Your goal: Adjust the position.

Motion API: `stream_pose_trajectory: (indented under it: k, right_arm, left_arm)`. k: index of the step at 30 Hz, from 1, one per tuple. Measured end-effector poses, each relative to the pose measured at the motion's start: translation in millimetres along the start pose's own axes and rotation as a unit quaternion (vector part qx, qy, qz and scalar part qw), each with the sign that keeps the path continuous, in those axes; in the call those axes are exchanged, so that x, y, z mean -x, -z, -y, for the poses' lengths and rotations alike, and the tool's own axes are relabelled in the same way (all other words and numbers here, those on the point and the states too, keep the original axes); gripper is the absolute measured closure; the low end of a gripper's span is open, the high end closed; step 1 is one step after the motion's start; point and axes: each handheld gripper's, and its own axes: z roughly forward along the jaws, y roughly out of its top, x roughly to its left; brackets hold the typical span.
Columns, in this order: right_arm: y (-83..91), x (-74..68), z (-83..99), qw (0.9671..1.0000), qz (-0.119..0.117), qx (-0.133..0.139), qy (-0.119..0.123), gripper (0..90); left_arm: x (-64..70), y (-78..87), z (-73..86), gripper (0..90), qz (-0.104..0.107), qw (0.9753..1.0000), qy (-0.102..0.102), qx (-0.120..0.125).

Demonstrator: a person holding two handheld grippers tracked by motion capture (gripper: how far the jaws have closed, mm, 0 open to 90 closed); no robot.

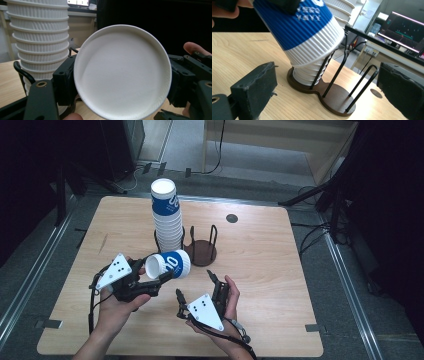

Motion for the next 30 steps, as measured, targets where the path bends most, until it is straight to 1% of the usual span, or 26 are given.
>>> stream_pose_trajectory:
  k: [2,5,6,7,9,10,11,12,15,17,19,21,22,24,25,26,28,29,30]
  right_arm:
    - [0.4,2.8,-0.7,0.9999,0.0,-0.003,-0.011,2.8]
    - [0.4,7.6,-1.5,0.9995,-0.002,-0.005,-0.031,2.8]
    - [0.4,7.6,-1.5,0.9995,-0.002,-0.005,-0.031,2.8]
    - [0.8,11.4,-2.5,0.9985,-0.004,-0.008,-0.053,1.8]
    - [0.3,14.0,-3.0,0.9979,-0.005,-0.014,-0.063,0.0]
    - [0.3,15.0,-3.2,0.9976,-0.002,-0.014,-0.068,0.0]
    - [0.6,16.0,-3.7,0.9969,0.0,-0.017,-0.077,0.0]
    - [1.2,17.7,-4.6,0.9956,0.002,-0.018,-0.092,0.0]
    - [3.4,23.2,-9.8,0.9904,0.0,-0.017,-0.137,0.2]
    - [5.7,27.0,-14.2,0.9861,-0.005,-0.013,-0.165,1.2]
    - [7.5,30.2,-17.9,0.9809,-0.008,-0.009,-0.194,3.8]
    - [8.4,31.8,-20.5,0.9764,-0.006,-0.007,-0.216,4.6]
    - [8.6,32.1,-21.5,0.9736,-0.006,-0.006,-0.228,4.6]
    - [9.3,31.8,-23.0,0.9655,-0.005,-0.009,-0.26,6.0]
    - [9.8,31.5,-23.4,0.9602,-0.009,-0.01,-0.279,7.1]
    - [10.1,30.7,-24.0,0.9545,-0.015,-0.011,-0.298,5.3]
    - [10.1,27.6,-25.7,0.9462,-0.023,-0.018,-0.322,0.7]
    - [9.9,26.2,-26.5,0.942,-0.027,-0.019,-0.334,0.0]
    - [9.8,24.8,-27.2,0.9371,-0.023,-0.021,-0.348,0.0]
  left_arm:
    - [-1.4,0.7,0.3,26.6,-0.005,1.0,0.002,0.005]
    - [-2.6,0.3,1.5,26.6,-0.004,0.9999,0.003,0.01]
    - [-2.6,0.3,1.5,26.6,-0.004,0.9999,0.003,0.01]
    - [-3.5,-0.4,2.9,26.6,-0.007,0.9999,0.002,0.016]
    - [-4.2,-1.4,4.7,26.5,-0.005,0.9997,0.006,0.021]
    - [-5.0,-1.6,5.5,26.5,-0.004,0.9998,0.005,0.021]
    - [-5.2,-2.2,6.2,26.6,-0.005,0.9997,0.008,0.024]
    - [-5.3,-2.7,6.6,26.5,-0.005,0.9996,0.009,0.026]
    - [-4.8,-3.5,8.0,26.6,-0.007,0.9996,0.008,0.027]
    - [-4.6,-3.6,8.3,26.5,-0.007,0.9995,0.007,0.028]
    - [-4.3,-3.5,8.7,26.5,-0.01,0.9994,0.006,0.034]
    - [-4.5,-3.1,8.8,26.5,-0.008,0.9993,0.005,0.037]
    - [-4.5,-3.0,8.8,26.5,-0.008,0.9992,0.006,0.038]
    - [-4.2,-3.0,9.1,26.6,-0.008,0.9992,0.005,0.04]
    - [-3.8,-3.2,9.3,26.6,-0.009,0.9991,0.004,0.042]
    - [-3.3,-3.3,9.4,26.6,-0.008,0.999,0.006,0.044]
    - [-2.6,-3.8,9.7,26.5,-0.007,0.9989,0.006,0.046]
    - [-2.3,-3.9,10.0,26.5,-0.007,0.9989,0.005,0.047]
    - [-2.2,-4.1,10.2,26.5,-0.007,0.9988,0.005,0.048]
